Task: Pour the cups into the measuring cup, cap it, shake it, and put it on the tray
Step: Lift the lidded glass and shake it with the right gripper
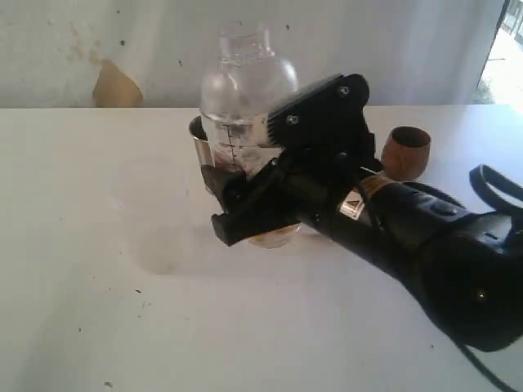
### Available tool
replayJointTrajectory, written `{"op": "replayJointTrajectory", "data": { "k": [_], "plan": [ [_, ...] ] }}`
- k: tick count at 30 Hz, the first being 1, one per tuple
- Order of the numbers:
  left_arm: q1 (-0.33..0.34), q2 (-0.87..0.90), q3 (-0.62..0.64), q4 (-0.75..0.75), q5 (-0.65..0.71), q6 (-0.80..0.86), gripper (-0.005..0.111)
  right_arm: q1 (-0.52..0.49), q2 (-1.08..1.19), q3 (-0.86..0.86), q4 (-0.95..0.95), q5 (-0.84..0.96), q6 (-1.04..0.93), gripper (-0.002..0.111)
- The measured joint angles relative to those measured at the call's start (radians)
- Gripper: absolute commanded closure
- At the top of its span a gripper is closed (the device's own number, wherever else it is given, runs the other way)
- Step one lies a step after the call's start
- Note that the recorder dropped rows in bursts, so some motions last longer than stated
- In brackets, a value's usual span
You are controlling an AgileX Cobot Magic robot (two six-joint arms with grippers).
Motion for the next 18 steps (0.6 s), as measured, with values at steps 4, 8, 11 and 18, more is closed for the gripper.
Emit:
{"op": "replayJointTrajectory", "data": {
  "k": [4, 8, 11, 18],
  "plan": [
    [0.000, 0.000, 0.000, 0.000, 0.000, 0.000, 0.107, -0.029, -0.006, -0.002, -0.099, -0.030, 0.147, 0.108],
    [0.000, 0.000, 0.000, 0.000, 0.002, 0.000, 0.107, 0.006, -0.005, -0.008, 0.045, -0.072, 0.015, 0.108],
    [0.000, 0.000, 0.000, 0.000, 0.002, 0.000, 0.107, -0.028, -0.006, -0.001, -0.006, -0.033, 0.065, 0.108],
    [0.000, 0.000, 0.000, 0.000, 0.002, 0.000, 0.107, -0.041, 0.007, -0.011, -0.094, -0.078, 0.270, 0.108]
  ]
}}
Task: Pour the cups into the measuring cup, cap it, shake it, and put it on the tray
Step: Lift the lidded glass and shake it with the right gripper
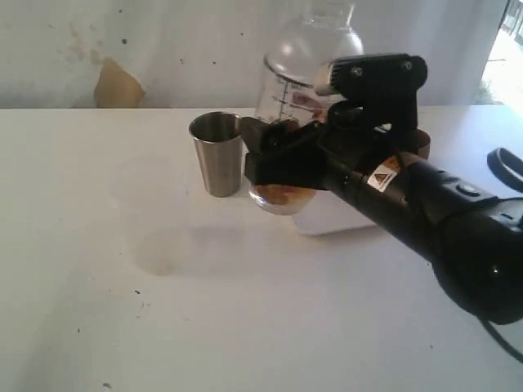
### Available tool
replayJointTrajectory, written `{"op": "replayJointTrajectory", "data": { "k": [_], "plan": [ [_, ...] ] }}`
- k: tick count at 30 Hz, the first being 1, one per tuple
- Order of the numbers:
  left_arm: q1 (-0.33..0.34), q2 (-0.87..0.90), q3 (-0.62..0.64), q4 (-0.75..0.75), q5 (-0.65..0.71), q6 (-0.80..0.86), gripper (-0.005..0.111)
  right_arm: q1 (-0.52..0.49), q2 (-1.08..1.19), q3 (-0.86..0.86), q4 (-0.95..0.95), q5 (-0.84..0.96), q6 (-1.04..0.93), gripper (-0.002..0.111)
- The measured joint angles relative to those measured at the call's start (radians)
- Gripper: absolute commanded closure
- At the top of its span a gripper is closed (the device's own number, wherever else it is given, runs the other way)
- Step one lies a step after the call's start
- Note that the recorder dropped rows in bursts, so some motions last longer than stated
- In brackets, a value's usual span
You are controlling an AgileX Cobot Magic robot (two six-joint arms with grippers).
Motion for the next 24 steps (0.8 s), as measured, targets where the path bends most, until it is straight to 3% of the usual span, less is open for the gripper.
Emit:
{"op": "replayJointTrajectory", "data": {
  "k": [1, 4, 7, 9, 13, 15, 18, 22, 24],
  "plan": [
    [0.000, 0.000, 0.000, 0.000, 0.002, 0.000, 0.107, 0.004, -0.002, -0.023, -0.018, 0.004, -0.032, 0.108],
    [0.000, 0.000, 0.000, 0.002, 0.002, 0.000, 0.107, 0.012, 0.002, -0.092, 0.191, 0.067, -0.175, 0.108],
    [0.000, 0.000, 0.000, 0.002, 0.002, 0.000, 0.107, 0.022, -0.013, -0.097, 0.148, 0.109, -0.256, 0.108],
    [0.000, 0.000, 0.000, 0.002, 0.002, 0.000, 0.107, 0.034, -0.014, -0.104, 0.269, 0.084, -0.290, 0.108],
    [0.000, 0.000, 0.000, 0.002, 0.002, 0.000, 0.107, 0.047, -0.029, -0.109, 0.167, 0.122, -0.335, 0.108],
    [0.000, 0.000, 0.000, 0.002, 0.002, 0.000, 0.107, 0.046, -0.024, -0.123, 0.349, 0.096, -0.339, 0.108],
    [0.000, 0.000, 0.000, 0.002, 0.002, 0.000, 0.107, 0.022, -0.023, -0.128, 0.158, 0.164, -0.274, 0.108],
    [0.000, 0.000, 0.000, 0.002, 0.002, 0.000, 0.107, 0.018, -0.019, -0.136, 0.197, 0.177, -0.161, 0.108],
    [0.000, 0.000, 0.000, 0.002, 0.002, 0.000, 0.107, 0.022, -0.019, -0.135, 0.018, 0.190, -0.162, 0.108]
  ]
}}
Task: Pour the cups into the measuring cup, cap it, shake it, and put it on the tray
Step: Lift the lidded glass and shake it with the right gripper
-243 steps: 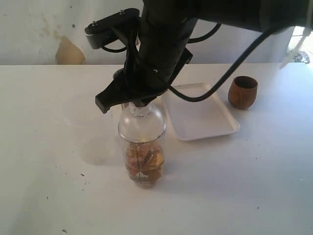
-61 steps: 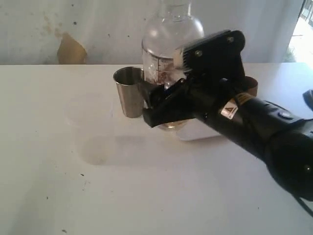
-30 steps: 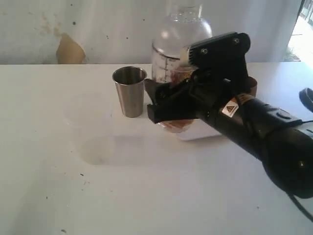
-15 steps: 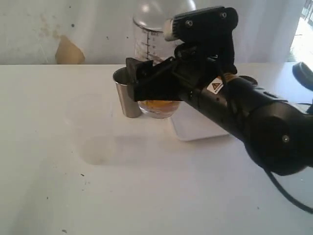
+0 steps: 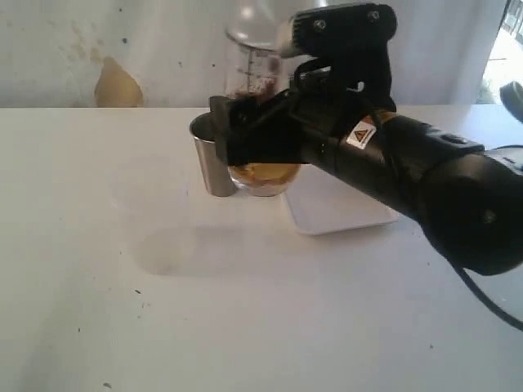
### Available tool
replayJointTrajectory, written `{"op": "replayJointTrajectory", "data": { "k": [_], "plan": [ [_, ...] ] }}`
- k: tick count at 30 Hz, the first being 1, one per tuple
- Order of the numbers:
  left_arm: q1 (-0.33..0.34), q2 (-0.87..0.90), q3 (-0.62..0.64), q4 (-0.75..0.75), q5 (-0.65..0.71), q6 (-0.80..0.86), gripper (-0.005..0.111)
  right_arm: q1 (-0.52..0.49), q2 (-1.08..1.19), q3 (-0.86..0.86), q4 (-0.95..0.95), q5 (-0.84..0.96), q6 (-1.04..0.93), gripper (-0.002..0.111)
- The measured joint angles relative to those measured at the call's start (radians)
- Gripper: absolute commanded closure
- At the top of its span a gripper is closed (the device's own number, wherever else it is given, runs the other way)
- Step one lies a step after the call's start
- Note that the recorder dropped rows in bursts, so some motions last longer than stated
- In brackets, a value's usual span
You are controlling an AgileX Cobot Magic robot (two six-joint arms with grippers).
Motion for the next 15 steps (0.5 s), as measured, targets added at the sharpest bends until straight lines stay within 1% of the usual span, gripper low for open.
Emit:
{"op": "replayJointTrajectory", "data": {
  "k": [1, 2, 3, 4, 5, 6, 7, 8, 9, 11, 12, 13, 14, 15],
  "plan": [
    [0.000, 0.000, 0.000, 0.000, 0.000, 0.000, 0.107, 0.000, 0.000, 0.000, 0.042, -0.016, -0.028, 0.108],
    [0.000, 0.000, 0.000, 0.000, 0.000, 0.000, 0.107, 0.002, 0.006, -0.004, 0.150, -0.033, -0.025, 0.108],
    [0.000, 0.000, 0.000, 0.000, -0.001, 0.000, 0.107, 0.002, 0.006, -0.007, 0.206, -0.036, -0.001, 0.108],
    [0.000, 0.000, 0.000, 0.000, -0.001, 0.000, 0.107, -0.003, 0.008, -0.009, 0.168, -0.031, 0.023, 0.108],
    [0.000, 0.000, 0.000, 0.000, -0.001, 0.000, 0.107, -0.009, 0.008, -0.007, 0.064, -0.028, 0.017, 0.108],
    [0.000, 0.000, 0.000, 0.000, -0.001, 0.000, 0.107, -0.013, 0.010, -0.007, 0.030, -0.028, -0.004, 0.108],
    [0.000, 0.000, 0.000, 0.000, -0.001, 0.000, 0.107, -0.018, 0.012, -0.013, 0.095, -0.033, -0.018, 0.108],
    [0.000, 0.000, 0.000, 0.000, -0.001, 0.000, 0.107, -0.023, 0.016, -0.025, 0.204, -0.026, -0.011, 0.108],
    [0.000, 0.000, 0.000, 0.000, -0.001, 0.000, 0.107, -0.028, 0.017, -0.029, 0.239, -0.013, -0.011, 0.108],
    [0.000, 0.000, 0.000, 0.000, -0.001, 0.000, 0.107, -0.037, 0.022, -0.029, 0.139, 0.017, -0.080, 0.108],
    [0.000, 0.000, 0.000, 0.000, -0.001, 0.000, 0.107, -0.037, 0.024, -0.029, 0.172, 0.017, -0.096, 0.108],
    [0.000, 0.000, 0.000, 0.000, -0.001, 0.000, 0.107, -0.040, 0.029, -0.035, 0.257, 0.012, -0.091, 0.108],
    [0.000, 0.000, 0.000, 0.000, -0.001, 0.000, 0.107, -0.040, 0.028, -0.040, 0.275, 0.033, -0.081, 0.108],
    [0.000, 0.000, 0.000, 0.000, -0.001, 0.000, 0.107, -0.040, 0.028, -0.044, 0.216, 0.059, -0.096, 0.108]
  ]
}}
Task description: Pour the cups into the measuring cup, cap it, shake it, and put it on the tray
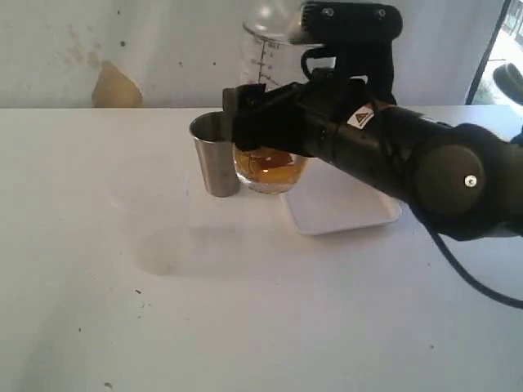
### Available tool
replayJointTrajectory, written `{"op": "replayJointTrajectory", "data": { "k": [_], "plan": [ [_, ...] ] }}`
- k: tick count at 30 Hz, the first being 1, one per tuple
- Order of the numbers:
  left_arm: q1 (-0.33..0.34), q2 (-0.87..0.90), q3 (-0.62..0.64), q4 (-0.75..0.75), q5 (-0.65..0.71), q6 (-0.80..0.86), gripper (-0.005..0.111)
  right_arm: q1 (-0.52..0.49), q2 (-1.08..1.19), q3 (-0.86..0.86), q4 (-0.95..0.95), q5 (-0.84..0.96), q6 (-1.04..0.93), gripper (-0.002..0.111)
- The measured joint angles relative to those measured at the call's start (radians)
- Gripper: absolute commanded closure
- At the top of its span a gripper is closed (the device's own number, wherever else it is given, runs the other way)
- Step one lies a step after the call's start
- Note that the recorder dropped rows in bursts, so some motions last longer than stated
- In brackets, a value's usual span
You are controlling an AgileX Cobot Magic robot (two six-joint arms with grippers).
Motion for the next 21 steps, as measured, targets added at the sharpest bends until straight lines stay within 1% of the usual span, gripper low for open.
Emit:
{"op": "replayJointTrajectory", "data": {
  "k": [1, 2, 4, 5, 8, 13, 14, 18, 19, 21],
  "plan": [
    [0.000, 0.000, 0.000, 0.000, 0.000, 0.000, 0.107, 0.004, 0.001, 0.000, -0.072, 0.016, -0.031, 0.108],
    [0.000, 0.000, 0.000, 0.000, 0.000, 0.000, 0.107, 0.006, 0.005, -0.002, -0.068, 0.018, -0.054, 0.108],
    [0.000, 0.000, 0.000, 0.000, 0.000, 0.000, 0.107, 0.004, 0.019, -0.014, 0.045, 0.016, -0.070, 0.108],
    [0.000, 0.000, 0.000, 0.000, 0.000, 0.000, 0.107, -0.003, 0.025, -0.015, 0.049, 0.024, -0.087, 0.108],
    [0.000, 0.000, 0.000, 0.000, 0.000, 0.000, 0.107, -0.008, 0.048, -0.016, -0.061, 0.037, -0.143, 0.108],
    [0.000, 0.000, 0.000, 0.000, 0.000, 0.000, 0.107, -0.011, 0.127, -0.038, -0.070, -0.014, -0.202, 0.108],
    [0.000, 0.000, 0.000, 0.000, 0.000, 0.000, 0.107, -0.022, 0.186, -0.069, -0.041, -0.019, -0.284, 0.108],
    [0.000, 0.000, 0.000, 0.000, 0.000, 0.000, 0.107, -0.027, 0.287, -0.138, 0.089, -0.017, -0.503, 0.108],
    [0.000, 0.000, 0.000, 0.000, 0.000, 0.000, 0.107, -0.027, 0.322, -0.174, 0.147, -0.016, -0.633, 0.108],
    [0.000, 0.000, 0.000, 0.000, 0.000, 0.000, 0.107, -0.027, 0.343, -0.206, 0.205, -0.016, -0.748, 0.108]
  ]
}}
